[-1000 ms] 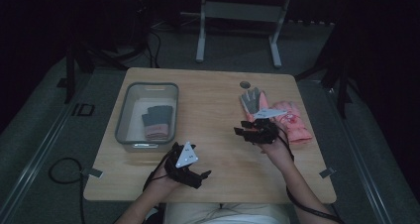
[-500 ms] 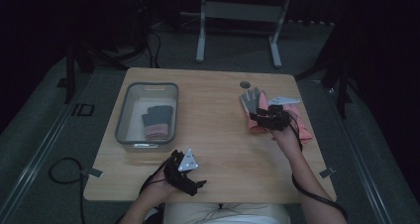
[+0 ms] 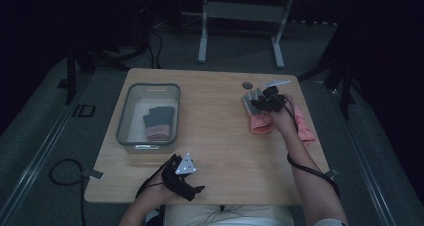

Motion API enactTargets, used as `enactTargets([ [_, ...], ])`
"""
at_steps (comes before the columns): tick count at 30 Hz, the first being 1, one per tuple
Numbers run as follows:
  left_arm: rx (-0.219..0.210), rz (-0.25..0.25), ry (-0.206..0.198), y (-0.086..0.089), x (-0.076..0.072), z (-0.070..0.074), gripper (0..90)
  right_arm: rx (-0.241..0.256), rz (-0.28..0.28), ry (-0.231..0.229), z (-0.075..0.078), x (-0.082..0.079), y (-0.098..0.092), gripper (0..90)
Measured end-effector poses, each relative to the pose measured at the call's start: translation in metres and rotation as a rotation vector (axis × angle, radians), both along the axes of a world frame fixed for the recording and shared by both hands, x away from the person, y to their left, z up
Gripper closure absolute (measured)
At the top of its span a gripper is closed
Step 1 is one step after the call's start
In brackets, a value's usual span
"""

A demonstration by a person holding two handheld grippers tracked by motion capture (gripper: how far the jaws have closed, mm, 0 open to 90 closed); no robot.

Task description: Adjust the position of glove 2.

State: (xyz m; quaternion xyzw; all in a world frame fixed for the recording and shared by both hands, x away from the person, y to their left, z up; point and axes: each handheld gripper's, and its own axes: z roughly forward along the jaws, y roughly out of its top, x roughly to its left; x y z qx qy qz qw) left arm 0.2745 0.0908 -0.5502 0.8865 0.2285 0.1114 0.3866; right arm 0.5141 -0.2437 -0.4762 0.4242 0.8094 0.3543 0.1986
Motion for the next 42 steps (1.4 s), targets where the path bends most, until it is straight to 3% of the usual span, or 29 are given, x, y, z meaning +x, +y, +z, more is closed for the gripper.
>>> enactTargets([
  [2, -0.021, 0.002, 0.017, 0.001, 0.001, 0.0, 2.1, -0.048, -0.024, 0.035, -0.014, 0.015, 0.002, 51.9],
  [5, -0.039, -0.006, 0.029, 0.003, 0.001, 0.001, 2.1, -0.088, -0.039, 0.067, -0.027, 0.022, 0.003, 50.9],
  [7, -0.03, -0.009, 0.025, 0.003, 0.001, 0.0, 2.1, -0.105, -0.045, 0.088, -0.036, 0.025, 0.002, 51.9],
  [10, -0.014, -0.011, 0.001, 0.002, 0.0, -0.001, 2.2, -0.09, -0.063, 0.107, -0.047, 0.027, 0.001, 53.5],
  [15, -0.009, -0.016, 0.009, 0.001, 0.001, -0.001, 2.1, -0.047, -0.095, 0.125, -0.056, 0.026, 0.0, 69.7],
  [19, -0.005, -0.014, 0.006, 0.001, 0.0, -0.002, 2.1, 0.023, -0.164, 0.146, -0.057, 0.025, -0.003, 82.4],
  [23, -0.004, -0.015, 0.004, 0.001, 0.001, -0.002, 2.1, 0.083, -0.193, 0.144, -0.049, 0.019, -0.007, 87.0],
  [27, -0.002, -0.01, -0.007, 0.001, 0.001, -0.002, 2.1, 0.106, -0.232, 0.082, -0.028, 0.002, -0.004, 87.5],
  [30, -0.022, -0.009, -0.001, 0.002, 0.001, -0.002, 2.1, 0.12, -0.214, 0.059, -0.01, -0.013, 0.002, 87.7],
  [36, 0.001, -0.013, -0.009, 0.0, 0.0, -0.003, 2.2, 0.148, -0.187, -0.005, 0.024, -0.056, 0.016, 87.9],
  [42, 0.008, -0.009, -0.01, -0.001, 0.0, -0.003, 2.1, 0.177, -0.157, 0.026, 0.024, -0.094, 0.029, 88.0],
])
